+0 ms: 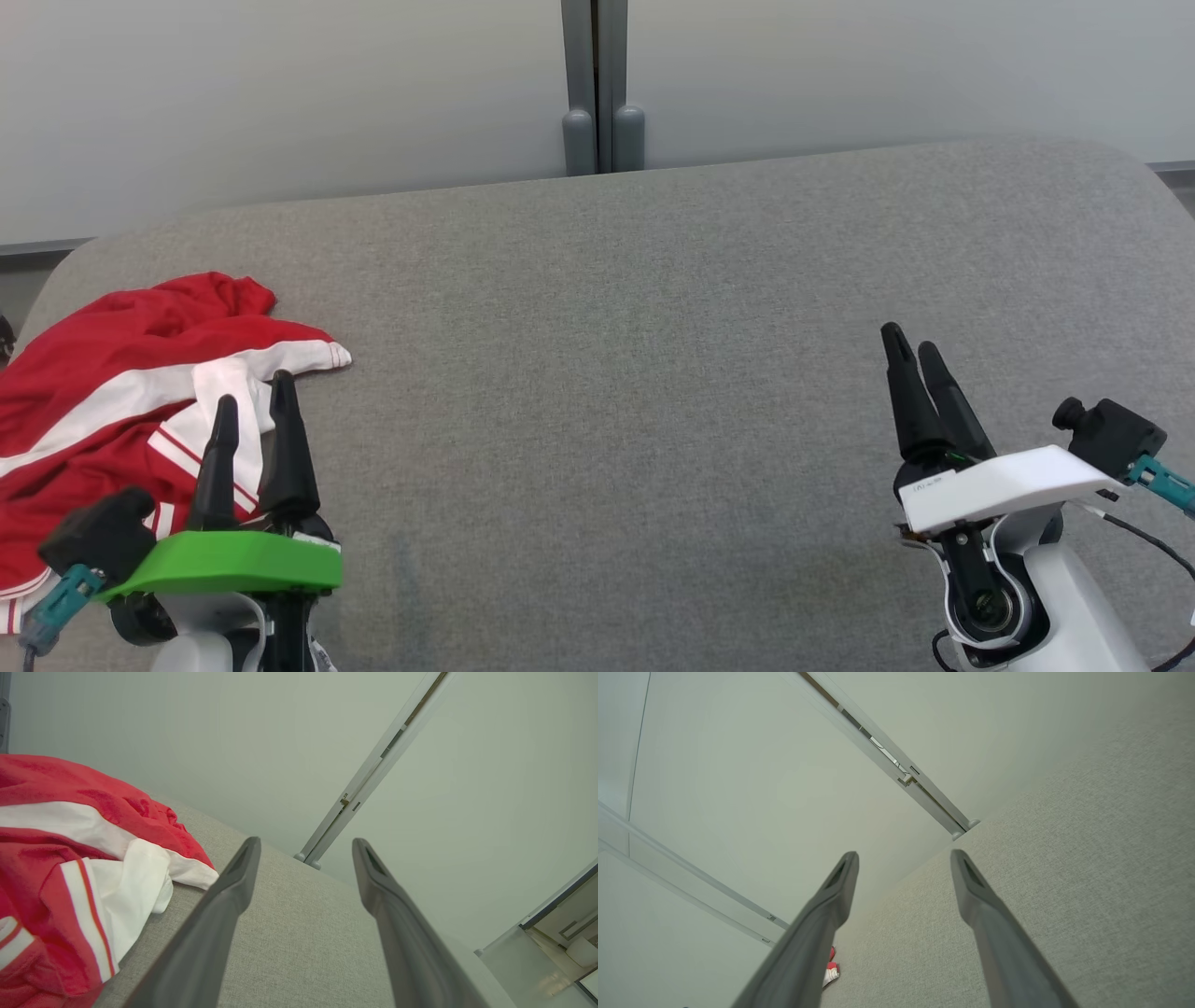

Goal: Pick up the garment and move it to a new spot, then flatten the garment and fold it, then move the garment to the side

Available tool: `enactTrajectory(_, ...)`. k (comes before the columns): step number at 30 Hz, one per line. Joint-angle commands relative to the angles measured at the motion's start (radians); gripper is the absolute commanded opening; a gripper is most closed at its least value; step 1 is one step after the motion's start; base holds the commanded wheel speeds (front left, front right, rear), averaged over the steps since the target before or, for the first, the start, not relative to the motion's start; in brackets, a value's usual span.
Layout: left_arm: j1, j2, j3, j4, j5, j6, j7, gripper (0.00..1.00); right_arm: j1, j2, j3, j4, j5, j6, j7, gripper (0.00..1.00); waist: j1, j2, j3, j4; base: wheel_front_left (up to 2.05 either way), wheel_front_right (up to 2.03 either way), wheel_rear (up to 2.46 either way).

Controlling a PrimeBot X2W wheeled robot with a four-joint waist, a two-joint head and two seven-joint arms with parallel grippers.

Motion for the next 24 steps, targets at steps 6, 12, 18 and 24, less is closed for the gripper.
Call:
enactTrajectory(6, -0.011, 0.008, -0.017, 0.005, 0.124, 0.018, -0.023, 1.00, -0.034, -0.023, 0.030, 0.000, -0.134, 0.000, -0.024, 1.00, 0.0000, -0.0001, -0.001, 0.000, 0.00, 0.00, 0.00)
enactTrajectory(12, -0.007, 0.008, -0.031, 0.028, 0.199, 0.026, -0.038, 1.00, -0.039, -0.029, 0.040, 0.027, -0.247, 0.000, -0.040, 1.00, 0.0000, -0.0001, -0.004, 0.002, 0.00, 0.00, 0.00)
enactTrajectory(18, -0.002, 0.009, -0.035, 0.039, 0.255, 0.027, -0.052, 1.00, -0.044, -0.025, 0.037, 0.047, -0.351, 0.000, -0.053, 1.00, 0.0000, -0.0001, -0.007, 0.003, 0.00, 0.00, 0.00)
enactTrajectory(24, 0.001, 0.009, -0.037, 0.038, 0.312, 0.025, -0.067, 1.00, -0.045, -0.019, 0.034, 0.049, -0.414, 0.001, -0.067, 1.00, 0.0000, -0.0001, -0.009, 0.004, 0.00, 0.00, 0.00)
